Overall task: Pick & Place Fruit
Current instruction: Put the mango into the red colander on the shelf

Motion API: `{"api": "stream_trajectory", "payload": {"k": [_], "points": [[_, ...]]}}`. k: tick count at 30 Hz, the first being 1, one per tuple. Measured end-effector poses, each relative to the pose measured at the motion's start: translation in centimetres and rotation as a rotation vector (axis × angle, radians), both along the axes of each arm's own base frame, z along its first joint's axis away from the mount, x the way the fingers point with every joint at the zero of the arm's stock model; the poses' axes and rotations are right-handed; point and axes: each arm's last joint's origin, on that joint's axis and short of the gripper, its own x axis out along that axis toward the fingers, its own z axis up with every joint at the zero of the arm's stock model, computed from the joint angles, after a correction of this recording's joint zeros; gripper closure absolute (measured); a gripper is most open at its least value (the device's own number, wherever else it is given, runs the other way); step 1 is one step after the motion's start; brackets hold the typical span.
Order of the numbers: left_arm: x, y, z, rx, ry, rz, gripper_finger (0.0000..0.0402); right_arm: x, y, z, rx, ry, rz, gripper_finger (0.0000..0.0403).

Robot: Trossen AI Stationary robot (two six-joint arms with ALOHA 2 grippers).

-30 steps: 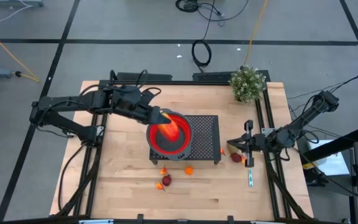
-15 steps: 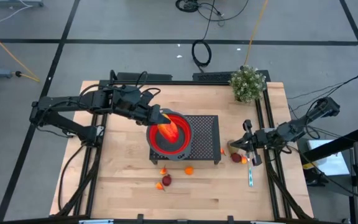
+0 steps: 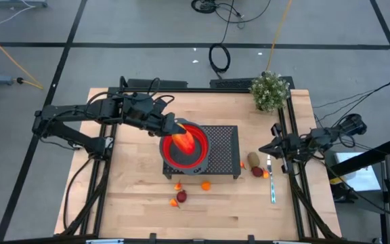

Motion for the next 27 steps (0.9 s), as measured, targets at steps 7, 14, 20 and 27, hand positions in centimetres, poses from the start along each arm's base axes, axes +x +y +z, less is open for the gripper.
{"api": "stream_trajectory", "payload": {"k": [7, 14, 20, 27], "points": [[1.2, 0.1, -1.7, -0.008, 0.097, 0.004, 0.0208, -0.2, -0.1, 0.0, 0.002, -0.005, -0.001, 0.0403], [3.1, 1.0, -3.6, -0.005, 0.162, 0.031, 0.0208, -0.2, -0.1, -0.2, 0.034, 0.02, 0.003, 0.0403], [3.7, 1.7, -4.3, -0.015, 0.185, 0.04, 0.0208, -0.2, -0.1, -0.2, 0.04, 0.022, 0.003, 0.0403], [4.1, 1.8, -4.8, -0.023, 0.202, 0.031, 0.0208, -0.2, -0.1, -0.2, 0.041, 0.021, 0.003, 0.0403]]}}
